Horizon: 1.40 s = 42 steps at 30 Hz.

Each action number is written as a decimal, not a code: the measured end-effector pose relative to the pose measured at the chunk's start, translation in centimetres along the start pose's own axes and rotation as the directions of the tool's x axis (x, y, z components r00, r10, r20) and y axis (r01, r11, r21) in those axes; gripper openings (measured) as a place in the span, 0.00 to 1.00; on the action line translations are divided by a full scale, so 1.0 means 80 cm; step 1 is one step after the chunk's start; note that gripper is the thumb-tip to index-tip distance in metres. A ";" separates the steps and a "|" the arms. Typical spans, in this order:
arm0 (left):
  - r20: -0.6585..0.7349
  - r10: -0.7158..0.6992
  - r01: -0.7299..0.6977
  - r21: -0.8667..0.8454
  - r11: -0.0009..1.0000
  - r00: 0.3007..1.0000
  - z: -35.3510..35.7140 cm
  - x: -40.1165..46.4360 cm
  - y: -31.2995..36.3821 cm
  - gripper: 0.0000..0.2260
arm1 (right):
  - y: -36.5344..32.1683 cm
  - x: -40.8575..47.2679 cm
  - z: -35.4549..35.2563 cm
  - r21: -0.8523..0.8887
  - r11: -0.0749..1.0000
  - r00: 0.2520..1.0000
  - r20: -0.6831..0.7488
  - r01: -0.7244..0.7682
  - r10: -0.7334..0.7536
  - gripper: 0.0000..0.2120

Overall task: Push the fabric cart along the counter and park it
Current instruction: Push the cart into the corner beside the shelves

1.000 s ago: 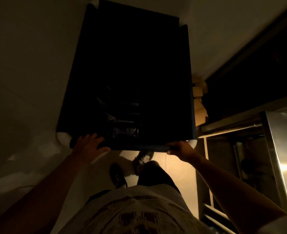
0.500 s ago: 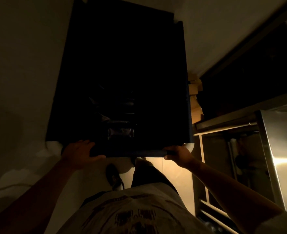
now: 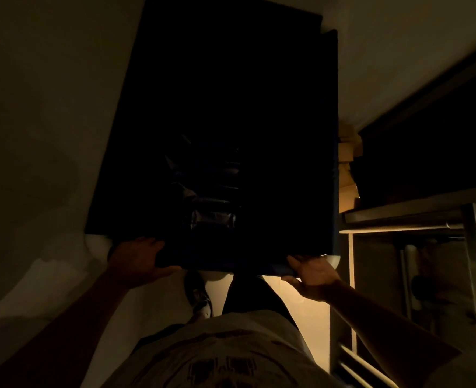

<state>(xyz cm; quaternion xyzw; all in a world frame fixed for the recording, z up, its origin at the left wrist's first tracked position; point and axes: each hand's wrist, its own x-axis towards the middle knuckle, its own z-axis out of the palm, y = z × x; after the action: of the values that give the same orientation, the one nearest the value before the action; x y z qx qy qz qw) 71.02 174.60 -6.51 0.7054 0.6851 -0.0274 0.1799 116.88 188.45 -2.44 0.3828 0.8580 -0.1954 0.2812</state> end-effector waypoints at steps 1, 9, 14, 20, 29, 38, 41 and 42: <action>-0.004 0.001 -0.001 -0.003 1.000 1.000 -0.001 0.001 0.000 0.41 | 0.000 0.001 0.002 -0.010 1.000 1.000 -0.013 -0.006 0.006 0.32; -0.028 0.006 -0.005 0.048 0.999 1.000 0.002 0.001 -0.001 0.41 | 0.001 0.004 0.011 -0.076 0.997 0.999 -0.049 0.012 -0.016 0.34; -0.058 0.030 -0.028 0.047 0.999 0.998 0.009 -0.001 -0.003 0.40 | -0.001 0.004 0.005 -0.098 0.995 0.999 -0.048 -0.006 0.001 0.33; -0.134 0.015 -0.013 0.019 1.000 0.991 0.017 -0.002 -0.006 0.39 | -0.006 -0.004 0.000 -0.020 1.000 0.998 -0.064 -0.013 0.012 0.30; -0.269 -0.119 0.120 -0.012 0.993 0.956 0.054 -0.035 0.034 0.25 | -0.043 -0.022 0.036 0.126 0.988 0.952 -0.282 -0.088 0.121 0.24; -0.343 -0.099 0.113 0.023 0.993 0.934 0.062 -0.036 0.045 0.22 | -0.044 -0.014 0.052 0.097 0.985 0.939 -0.303 -0.139 0.163 0.24; -0.293 -0.112 0.123 0.022 0.992 0.950 0.062 -0.036 0.044 0.22 | -0.044 -0.013 0.054 0.132 0.982 0.939 -0.296 -0.138 0.172 0.23; -0.279 -0.122 0.132 0.016 0.991 0.952 0.061 -0.035 0.044 0.22 | -0.043 -0.013 0.054 0.156 0.979 0.940 -0.293 -0.133 0.175 0.24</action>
<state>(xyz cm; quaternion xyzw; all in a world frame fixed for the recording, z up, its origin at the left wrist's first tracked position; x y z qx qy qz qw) 75.27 170.52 -9.51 0.6598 0.7468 0.0485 0.0677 116.26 183.32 -4.70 0.4924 0.8435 -0.1683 0.1334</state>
